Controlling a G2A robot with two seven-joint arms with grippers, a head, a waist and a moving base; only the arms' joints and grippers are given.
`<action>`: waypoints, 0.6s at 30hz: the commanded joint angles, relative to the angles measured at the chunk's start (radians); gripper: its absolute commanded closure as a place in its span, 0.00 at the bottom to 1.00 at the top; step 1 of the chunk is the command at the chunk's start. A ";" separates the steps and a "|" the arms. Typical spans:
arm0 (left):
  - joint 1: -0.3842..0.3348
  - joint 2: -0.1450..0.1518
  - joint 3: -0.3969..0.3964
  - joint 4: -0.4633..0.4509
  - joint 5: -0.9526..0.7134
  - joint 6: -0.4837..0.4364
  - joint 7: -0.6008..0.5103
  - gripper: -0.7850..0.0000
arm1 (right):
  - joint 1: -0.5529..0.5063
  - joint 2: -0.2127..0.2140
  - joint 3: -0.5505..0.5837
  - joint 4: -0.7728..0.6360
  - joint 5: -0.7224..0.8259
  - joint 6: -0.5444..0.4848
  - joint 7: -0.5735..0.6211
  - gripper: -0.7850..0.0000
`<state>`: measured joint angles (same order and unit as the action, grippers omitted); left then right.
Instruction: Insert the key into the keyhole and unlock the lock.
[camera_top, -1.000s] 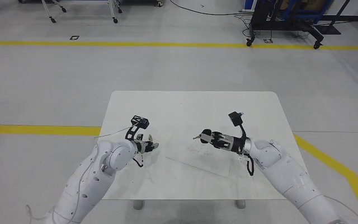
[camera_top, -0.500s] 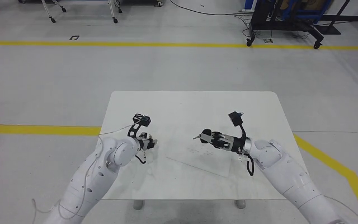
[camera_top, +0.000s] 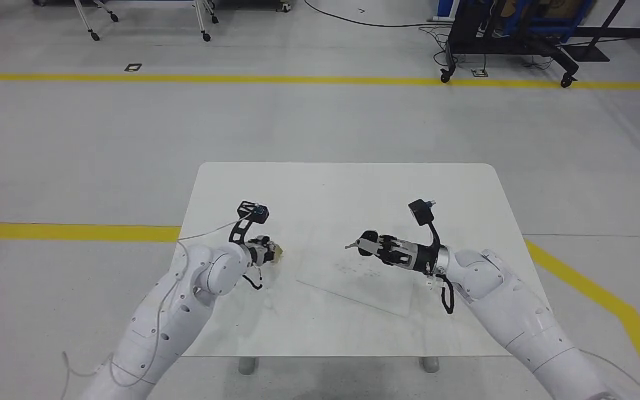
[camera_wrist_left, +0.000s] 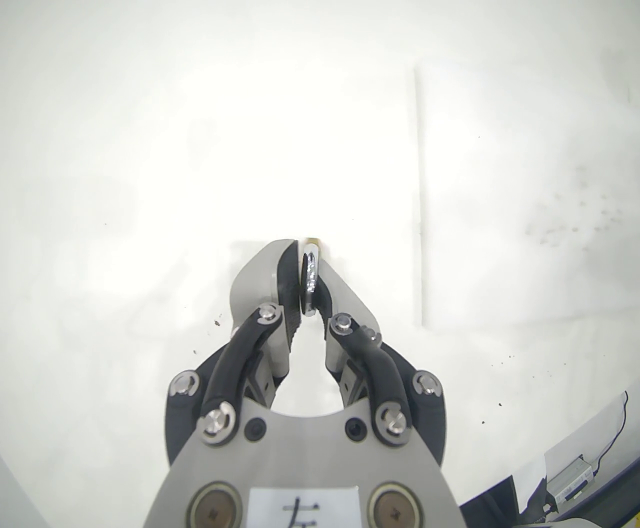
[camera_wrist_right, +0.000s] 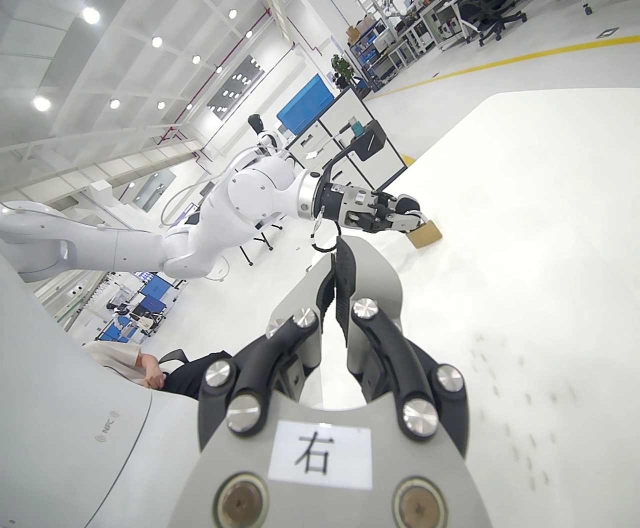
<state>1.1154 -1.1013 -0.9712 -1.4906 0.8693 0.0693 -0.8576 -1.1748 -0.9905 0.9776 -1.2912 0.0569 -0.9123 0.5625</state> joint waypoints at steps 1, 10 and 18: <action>0.001 -0.001 -0.001 0.000 0.004 -0.002 -0.002 1.00 | 0.000 0.000 0.000 0.000 0.000 0.000 0.000 1.00; 0.006 -0.007 -0.011 -0.002 -0.005 -0.010 0.025 1.00 | 0.000 0.000 0.000 0.000 0.000 0.000 0.000 1.00; 0.039 -0.009 -0.115 -0.031 -0.280 -0.076 0.105 1.00 | 0.000 0.000 0.000 0.000 0.000 0.000 0.000 1.00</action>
<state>1.1476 -1.1103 -1.0641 -1.5168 0.6585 0.0035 -0.7604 -1.1748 -0.9905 0.9776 -1.2912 0.0569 -0.9123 0.5625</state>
